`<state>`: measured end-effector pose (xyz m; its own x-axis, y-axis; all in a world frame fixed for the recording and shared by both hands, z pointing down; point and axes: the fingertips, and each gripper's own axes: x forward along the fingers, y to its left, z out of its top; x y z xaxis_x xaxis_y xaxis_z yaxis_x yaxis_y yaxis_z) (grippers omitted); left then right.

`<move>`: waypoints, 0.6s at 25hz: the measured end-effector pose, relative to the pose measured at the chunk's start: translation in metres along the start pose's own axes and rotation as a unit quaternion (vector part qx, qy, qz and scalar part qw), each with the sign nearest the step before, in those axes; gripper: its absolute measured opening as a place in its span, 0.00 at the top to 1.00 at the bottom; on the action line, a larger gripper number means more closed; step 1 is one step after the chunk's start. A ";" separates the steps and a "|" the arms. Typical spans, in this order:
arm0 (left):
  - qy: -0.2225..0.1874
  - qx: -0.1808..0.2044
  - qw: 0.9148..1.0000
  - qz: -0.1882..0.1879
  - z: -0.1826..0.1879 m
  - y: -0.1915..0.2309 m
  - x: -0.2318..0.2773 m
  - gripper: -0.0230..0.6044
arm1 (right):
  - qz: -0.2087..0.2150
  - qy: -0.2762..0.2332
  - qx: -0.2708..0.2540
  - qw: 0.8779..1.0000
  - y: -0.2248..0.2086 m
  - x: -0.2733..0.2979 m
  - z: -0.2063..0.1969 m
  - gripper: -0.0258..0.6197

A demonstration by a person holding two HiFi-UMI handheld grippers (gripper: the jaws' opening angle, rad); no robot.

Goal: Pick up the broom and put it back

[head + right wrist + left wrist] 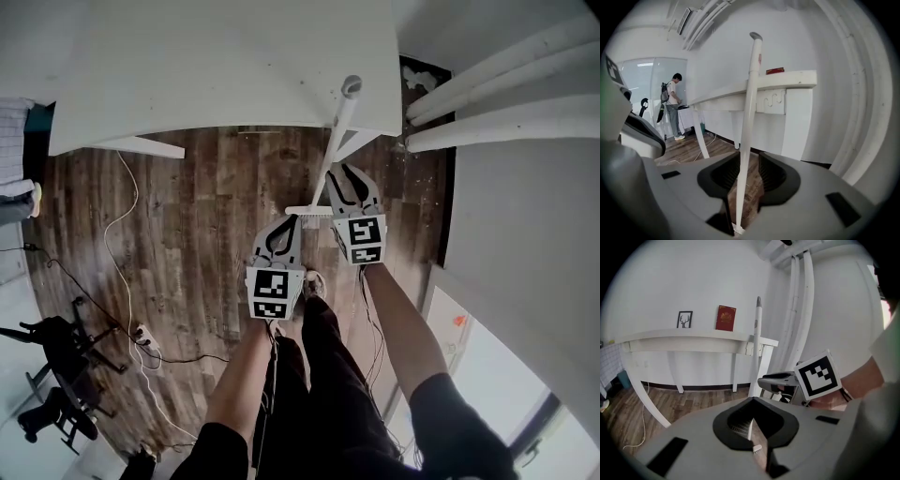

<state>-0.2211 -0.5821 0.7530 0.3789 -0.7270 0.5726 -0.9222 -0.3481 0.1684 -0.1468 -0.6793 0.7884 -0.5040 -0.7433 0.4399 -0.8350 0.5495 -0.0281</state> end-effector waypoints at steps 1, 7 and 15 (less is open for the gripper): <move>0.002 -0.003 1.000 0.002 0.000 -0.001 -0.005 0.96 | -0.010 -0.002 0.007 1.000 -0.002 -0.010 0.002 0.75; -0.016 -0.020 1.000 0.013 0.017 -0.013 -0.041 0.96 | -0.026 -0.031 0.072 0.997 0.013 -0.095 0.024 0.88; -0.052 -0.003 0.999 -0.005 0.040 -0.064 -0.125 0.96 | -0.019 -0.083 0.071 0.994 0.087 -0.205 0.082 0.93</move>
<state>-0.2059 -0.4927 0.6385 0.3942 -0.7814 0.4838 -0.9185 -0.3523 0.1793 -0.1337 -0.5104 0.6220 -0.4914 -0.8217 0.2885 -0.8708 0.4695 -0.1461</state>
